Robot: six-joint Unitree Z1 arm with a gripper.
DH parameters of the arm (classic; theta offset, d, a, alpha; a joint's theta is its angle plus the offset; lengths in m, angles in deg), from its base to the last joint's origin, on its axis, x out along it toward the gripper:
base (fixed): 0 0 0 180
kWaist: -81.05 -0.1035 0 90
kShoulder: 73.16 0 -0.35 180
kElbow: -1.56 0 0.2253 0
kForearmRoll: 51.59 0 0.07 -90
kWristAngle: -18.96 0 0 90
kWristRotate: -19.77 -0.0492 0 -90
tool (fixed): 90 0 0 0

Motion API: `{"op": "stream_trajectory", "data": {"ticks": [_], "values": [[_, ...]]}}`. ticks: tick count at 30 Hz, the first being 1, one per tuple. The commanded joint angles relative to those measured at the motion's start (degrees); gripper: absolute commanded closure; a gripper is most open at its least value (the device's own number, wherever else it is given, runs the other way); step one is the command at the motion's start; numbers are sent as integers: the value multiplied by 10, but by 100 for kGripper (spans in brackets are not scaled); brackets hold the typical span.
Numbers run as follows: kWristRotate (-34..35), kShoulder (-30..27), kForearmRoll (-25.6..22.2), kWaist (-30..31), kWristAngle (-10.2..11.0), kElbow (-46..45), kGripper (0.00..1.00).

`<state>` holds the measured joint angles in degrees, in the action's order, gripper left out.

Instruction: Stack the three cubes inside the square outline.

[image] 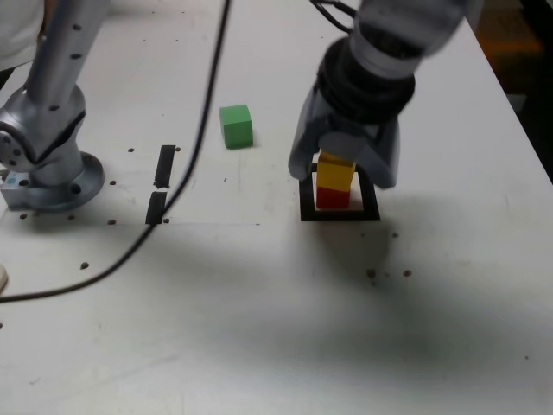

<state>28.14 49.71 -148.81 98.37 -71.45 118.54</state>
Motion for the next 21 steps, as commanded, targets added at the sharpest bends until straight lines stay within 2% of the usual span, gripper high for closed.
{"op": "stream_trajectory", "data": {"ticks": [1, 8, 12, 17, 21], "values": [[2, -52, 20, -4, 7, -33, 0], [7, -219, 40, -41, 16, -201, 0], [-7, -284, 47, -77, 21, -272, 0], [-24, -312, 71, -115, 23, -316, 0], [-26, -299, 107, -153, 6, -367, 0]]}}
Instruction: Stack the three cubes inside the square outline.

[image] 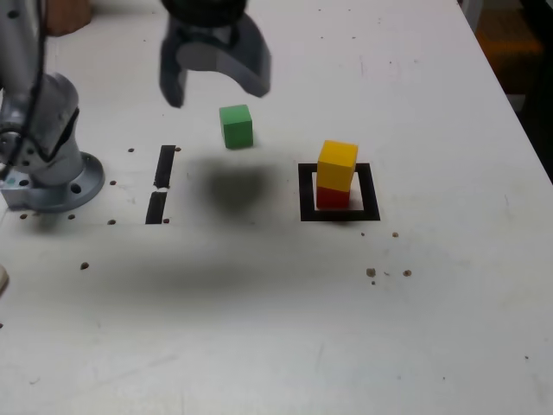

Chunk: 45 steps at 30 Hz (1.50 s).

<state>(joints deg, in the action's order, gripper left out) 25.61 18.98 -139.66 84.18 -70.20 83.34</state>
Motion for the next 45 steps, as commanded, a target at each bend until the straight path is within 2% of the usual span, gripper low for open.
{"op": "stream_trajectory", "data": {"ticks": [1, 7, 15, 24, 28, 30, 34, 41, 45], "values": [[-1, 13, 28, -20, -12, -26, 0], [-17, 27, 91, -63, -30, -75, 0], [-37, 44, 128, -110, -31, -90, 0], [-43, 104, 149, -126, -10, -78, 0], [-44, 128, 183, -124, -22, -85, 2], [-50, 132, 211, -125, -34, -96, 4], [-59, 128, 243, -126, -43, -109, 12], [-59, 116, 257, -133, -41, -108, 40], [-59, 112, 255, -138, -36, -104, 49]]}}
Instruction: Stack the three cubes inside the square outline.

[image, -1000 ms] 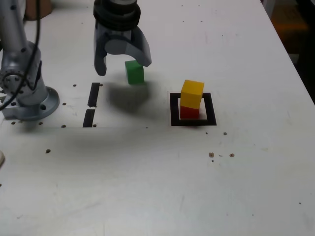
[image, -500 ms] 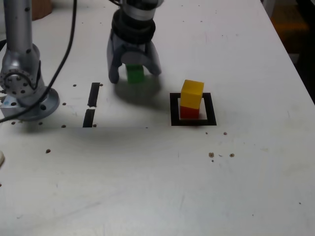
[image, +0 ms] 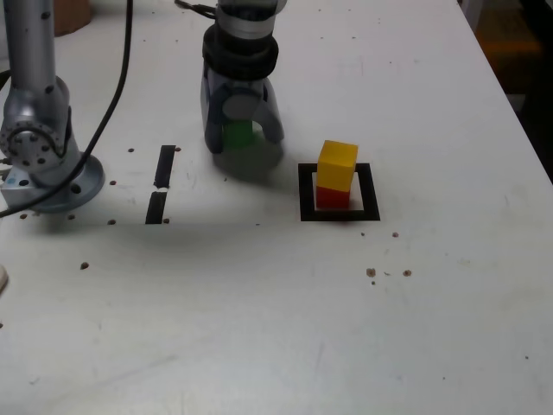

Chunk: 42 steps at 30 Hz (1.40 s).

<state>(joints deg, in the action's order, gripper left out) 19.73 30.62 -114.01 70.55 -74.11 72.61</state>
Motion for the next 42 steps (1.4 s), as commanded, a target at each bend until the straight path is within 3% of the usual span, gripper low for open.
{"op": "stream_trajectory", "data": {"ticks": [1, 11, 19, 23, 31, 37, 42], "values": [[0, -4, -2, -2, 6, 5, 50], [1, 6, -9, -11, 27, 8, 45], [3, -1, -5, -16, 38, 12, 72], [0, -9, -19, -16, 41, 25, 75], [-2, -61, -99, 5, 43, 83, 78], [-2, -120, -206, 52, 24, 171, 85], [10, -122, -289, 101, 17, 263, 89]]}}
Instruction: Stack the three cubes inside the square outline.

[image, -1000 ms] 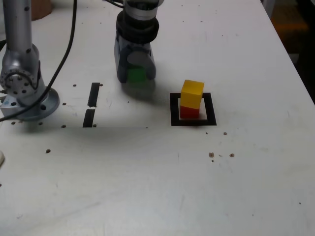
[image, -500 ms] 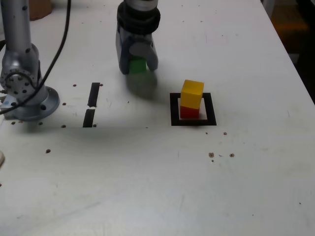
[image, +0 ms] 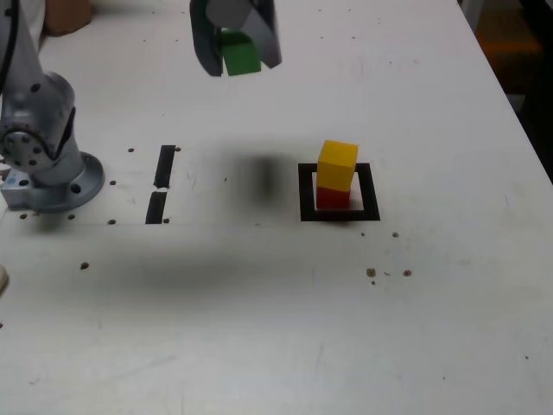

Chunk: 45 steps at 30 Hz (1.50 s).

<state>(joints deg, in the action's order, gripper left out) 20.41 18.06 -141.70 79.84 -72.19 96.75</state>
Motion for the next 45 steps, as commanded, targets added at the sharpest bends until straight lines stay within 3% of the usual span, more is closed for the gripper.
{"op": "stream_trajectory", "data": {"ticks": [1, 12, 16, 22, 26, 35, 45], "values": [[6, 8, -25, 17, -5, 37, 89], [10, 141, -136, 102, -55, 231, 89], [10, 180, -150, 127, -46, 279, 89], [20, 197, -151, 147, -5, 286, 89], [22, 199, -150, 148, 10, 273, 89], [30, 217, -109, 162, 7, 246, 89], [31, 239, -107, 168, -3, 256, 89]]}}
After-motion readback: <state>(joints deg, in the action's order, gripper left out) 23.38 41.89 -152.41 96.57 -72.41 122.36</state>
